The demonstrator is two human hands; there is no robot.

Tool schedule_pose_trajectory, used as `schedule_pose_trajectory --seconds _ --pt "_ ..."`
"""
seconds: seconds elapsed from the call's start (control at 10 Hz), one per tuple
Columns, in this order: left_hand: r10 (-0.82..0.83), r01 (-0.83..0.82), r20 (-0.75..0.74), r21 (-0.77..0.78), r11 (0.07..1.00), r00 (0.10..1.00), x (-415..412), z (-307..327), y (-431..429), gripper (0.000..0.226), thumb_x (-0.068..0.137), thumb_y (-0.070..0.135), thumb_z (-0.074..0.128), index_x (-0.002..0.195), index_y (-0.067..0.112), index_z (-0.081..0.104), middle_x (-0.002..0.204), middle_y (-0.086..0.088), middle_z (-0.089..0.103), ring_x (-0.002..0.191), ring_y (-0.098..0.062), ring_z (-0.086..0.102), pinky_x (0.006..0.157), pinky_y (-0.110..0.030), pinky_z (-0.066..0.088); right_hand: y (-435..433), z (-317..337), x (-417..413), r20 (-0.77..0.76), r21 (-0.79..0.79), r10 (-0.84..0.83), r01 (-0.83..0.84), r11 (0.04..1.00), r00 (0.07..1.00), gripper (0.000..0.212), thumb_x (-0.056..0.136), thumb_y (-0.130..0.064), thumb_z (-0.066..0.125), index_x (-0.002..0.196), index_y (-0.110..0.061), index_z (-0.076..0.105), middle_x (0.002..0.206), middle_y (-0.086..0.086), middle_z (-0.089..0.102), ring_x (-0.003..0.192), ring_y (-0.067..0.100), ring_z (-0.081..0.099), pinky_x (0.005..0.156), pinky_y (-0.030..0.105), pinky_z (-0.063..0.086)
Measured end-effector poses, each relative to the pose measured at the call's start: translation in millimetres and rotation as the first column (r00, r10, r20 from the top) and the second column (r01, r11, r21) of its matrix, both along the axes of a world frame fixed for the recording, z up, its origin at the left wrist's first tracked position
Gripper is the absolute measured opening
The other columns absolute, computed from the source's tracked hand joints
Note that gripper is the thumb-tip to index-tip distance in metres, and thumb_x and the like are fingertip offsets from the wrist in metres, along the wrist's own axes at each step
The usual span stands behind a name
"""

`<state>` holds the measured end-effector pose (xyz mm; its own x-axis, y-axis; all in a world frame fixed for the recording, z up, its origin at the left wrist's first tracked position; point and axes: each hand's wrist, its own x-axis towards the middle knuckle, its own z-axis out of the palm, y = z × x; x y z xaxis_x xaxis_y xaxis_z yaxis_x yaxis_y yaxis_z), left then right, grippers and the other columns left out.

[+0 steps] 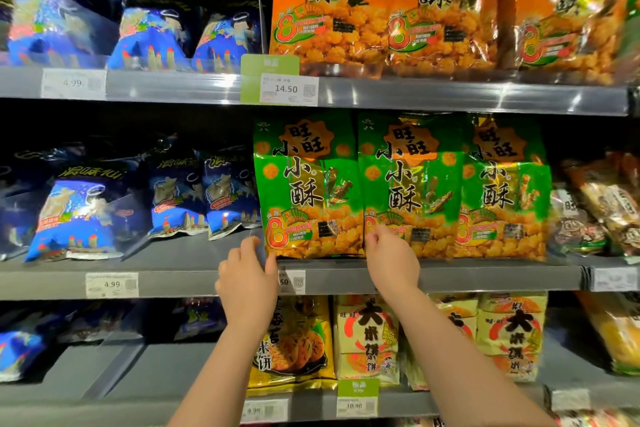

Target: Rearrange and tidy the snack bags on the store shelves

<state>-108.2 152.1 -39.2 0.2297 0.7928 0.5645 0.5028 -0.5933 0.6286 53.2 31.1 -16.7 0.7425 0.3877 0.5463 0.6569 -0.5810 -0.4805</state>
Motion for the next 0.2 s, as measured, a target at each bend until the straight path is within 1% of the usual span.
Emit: schedule_pose_trajectory --seconds 0.1,0.2 --pt "-0.037 0.037 0.053 0.004 0.999 0.998 0.1 -5.8 -11.0 0.025 0.088 0.025 0.052 0.110 0.014 0.053 0.103 -0.012 0.060 0.095 -0.033 0.052 0.075 -0.044 0.044 -13.7 -7.3 -5.3 -0.066 0.080 0.031 -0.025 0.996 0.997 0.024 0.098 -0.030 0.035 0.098 -0.016 0.054 0.084 0.006 0.067 0.073 0.025 0.058 0.056 0.031 0.041" --pt "-0.020 0.021 0.045 -0.009 1.000 0.999 1.7 -12.8 -25.8 0.022 0.088 0.023 0.051 0.107 0.014 0.055 0.103 -0.012 0.061 0.096 -0.033 0.052 0.077 -0.043 0.043 -29.4 -16.2 -6.3 -0.156 0.150 0.041 -0.017 0.989 0.987 0.023 0.098 -0.034 0.036 0.092 -0.020 0.053 0.080 0.001 0.063 0.069 0.020 0.054 0.055 0.031 0.041"
